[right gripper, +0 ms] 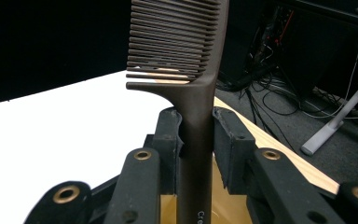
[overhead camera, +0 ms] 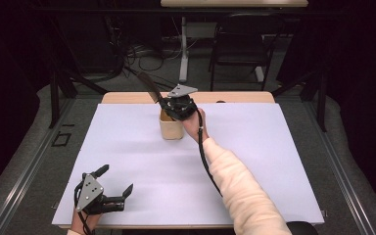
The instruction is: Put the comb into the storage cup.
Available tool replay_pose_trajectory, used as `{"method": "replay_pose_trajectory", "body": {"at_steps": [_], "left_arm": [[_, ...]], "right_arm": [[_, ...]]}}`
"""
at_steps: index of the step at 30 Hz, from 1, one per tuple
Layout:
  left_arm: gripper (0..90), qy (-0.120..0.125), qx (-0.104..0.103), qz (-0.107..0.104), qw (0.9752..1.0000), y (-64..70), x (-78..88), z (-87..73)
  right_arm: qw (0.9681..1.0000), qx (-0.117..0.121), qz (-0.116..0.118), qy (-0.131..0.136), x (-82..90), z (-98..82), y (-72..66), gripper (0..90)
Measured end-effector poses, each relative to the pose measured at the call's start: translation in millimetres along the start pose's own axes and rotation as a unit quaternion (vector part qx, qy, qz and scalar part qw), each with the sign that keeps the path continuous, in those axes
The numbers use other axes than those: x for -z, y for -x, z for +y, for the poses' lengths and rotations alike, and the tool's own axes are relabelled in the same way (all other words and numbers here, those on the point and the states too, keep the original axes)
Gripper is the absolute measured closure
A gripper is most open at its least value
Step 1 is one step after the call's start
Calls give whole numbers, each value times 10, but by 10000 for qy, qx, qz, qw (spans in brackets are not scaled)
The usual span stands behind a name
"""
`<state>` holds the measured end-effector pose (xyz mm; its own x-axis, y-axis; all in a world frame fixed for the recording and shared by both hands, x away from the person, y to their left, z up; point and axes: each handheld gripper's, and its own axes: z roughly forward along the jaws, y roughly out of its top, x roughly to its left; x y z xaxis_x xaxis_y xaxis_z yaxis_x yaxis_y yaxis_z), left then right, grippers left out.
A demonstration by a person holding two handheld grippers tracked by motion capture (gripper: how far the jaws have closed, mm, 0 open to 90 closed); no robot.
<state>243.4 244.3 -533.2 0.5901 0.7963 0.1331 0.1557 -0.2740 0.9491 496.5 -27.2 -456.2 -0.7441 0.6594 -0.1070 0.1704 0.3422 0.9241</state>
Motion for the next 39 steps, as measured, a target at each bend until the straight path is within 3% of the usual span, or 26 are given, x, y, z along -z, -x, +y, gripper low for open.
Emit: {"method": "replay_pose_trajectory", "body": {"at_steps": [16, 39], "left_arm": [[3, -3, 12, 2, 10000, 0, -1, 0], [3, -10, 22, 10, 10000, -3, -7, -1]], "right_arm": [[10000, -33, 17, -74, 8, -60, 21, 716], [9990, -41, 74, -448, -66, -183, 30, 714]]}}
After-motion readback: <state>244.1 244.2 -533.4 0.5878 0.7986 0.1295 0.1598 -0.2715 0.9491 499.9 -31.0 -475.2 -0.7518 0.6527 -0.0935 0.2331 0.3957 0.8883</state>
